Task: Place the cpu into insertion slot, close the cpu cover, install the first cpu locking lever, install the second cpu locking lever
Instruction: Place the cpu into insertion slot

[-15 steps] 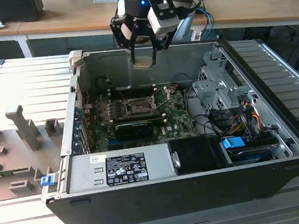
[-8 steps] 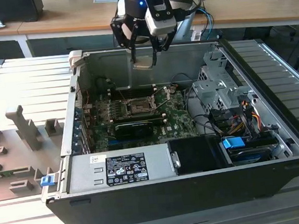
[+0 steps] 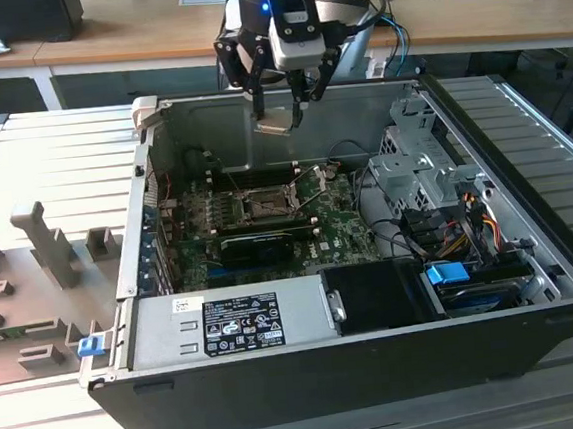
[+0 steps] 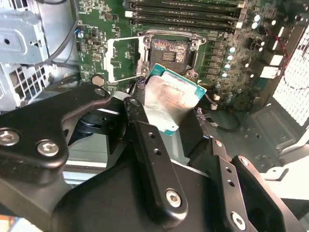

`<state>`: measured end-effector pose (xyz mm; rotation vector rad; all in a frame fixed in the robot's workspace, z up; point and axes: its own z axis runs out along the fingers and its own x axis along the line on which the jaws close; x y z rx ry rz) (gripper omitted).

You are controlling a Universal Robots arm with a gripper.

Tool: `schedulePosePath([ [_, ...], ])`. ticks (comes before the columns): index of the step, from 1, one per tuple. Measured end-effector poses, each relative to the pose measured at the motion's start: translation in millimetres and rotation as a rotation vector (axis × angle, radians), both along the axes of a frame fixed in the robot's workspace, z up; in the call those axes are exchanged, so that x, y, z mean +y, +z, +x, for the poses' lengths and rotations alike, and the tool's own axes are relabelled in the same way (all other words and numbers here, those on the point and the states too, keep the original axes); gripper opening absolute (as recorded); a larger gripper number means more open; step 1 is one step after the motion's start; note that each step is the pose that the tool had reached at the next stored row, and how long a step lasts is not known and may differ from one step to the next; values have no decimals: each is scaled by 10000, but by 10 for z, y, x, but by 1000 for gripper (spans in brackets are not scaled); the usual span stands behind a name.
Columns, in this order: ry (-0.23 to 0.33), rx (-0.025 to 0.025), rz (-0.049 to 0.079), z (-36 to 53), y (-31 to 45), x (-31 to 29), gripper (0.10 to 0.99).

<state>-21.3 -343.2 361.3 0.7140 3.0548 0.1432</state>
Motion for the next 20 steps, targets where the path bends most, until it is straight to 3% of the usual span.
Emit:
schedulePosePath([
  [11,-1565,-1,2,0,-14,0,525],
  [18,-1682,0,1,0,-60,0,525],
  [20,-1989,-1,-6,0,-68,0,525],
])
